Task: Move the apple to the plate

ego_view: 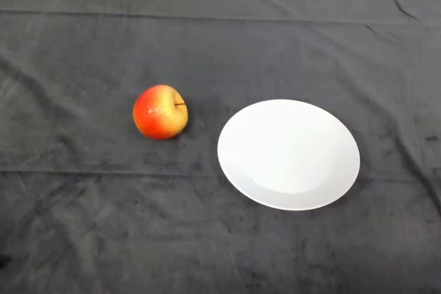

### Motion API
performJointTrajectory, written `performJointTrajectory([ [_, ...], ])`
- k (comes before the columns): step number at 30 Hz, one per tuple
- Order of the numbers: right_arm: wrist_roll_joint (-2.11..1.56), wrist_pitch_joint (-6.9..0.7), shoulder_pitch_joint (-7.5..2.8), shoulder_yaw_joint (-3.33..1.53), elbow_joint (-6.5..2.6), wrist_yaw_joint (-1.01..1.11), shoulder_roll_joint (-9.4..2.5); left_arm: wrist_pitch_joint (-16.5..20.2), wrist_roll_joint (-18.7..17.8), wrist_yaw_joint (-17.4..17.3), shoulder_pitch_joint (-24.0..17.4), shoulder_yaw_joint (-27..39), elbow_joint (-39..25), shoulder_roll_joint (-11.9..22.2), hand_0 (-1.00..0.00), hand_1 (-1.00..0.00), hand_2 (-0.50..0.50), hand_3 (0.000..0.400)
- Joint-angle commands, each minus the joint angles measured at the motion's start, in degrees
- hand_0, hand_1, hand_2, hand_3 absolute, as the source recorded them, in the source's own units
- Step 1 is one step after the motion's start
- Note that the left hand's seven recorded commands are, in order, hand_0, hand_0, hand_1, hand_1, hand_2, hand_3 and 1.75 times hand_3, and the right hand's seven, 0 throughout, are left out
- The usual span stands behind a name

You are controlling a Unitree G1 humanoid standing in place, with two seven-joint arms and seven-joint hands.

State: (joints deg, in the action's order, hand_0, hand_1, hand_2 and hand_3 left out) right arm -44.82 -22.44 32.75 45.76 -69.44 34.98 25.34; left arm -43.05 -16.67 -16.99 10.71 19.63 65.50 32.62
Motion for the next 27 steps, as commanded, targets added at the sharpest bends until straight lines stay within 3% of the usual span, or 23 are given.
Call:
performJointTrajectory([
  [1,-0.85,0.39,1.24,0.63,0.39,-0.16,0.46,1.3,-0.7,-0.5,1.6,1.8,3.1,1.4,0.0,0.0,0.0,0.0],
  [17,-0.85,0.39,1.26,0.64,0.33,-0.13,0.48,2.5,0.2,1.2,5.6,2.4,2.7,2.3,0.0,0.0,0.0,0.0],
  [27,-0.84,0.39,1.24,0.64,0.38,-0.15,0.45,2.8,2.8,4.7,5.1,0.3,-4.9,0.4,0.0,0.0,0.0,0.0],
])
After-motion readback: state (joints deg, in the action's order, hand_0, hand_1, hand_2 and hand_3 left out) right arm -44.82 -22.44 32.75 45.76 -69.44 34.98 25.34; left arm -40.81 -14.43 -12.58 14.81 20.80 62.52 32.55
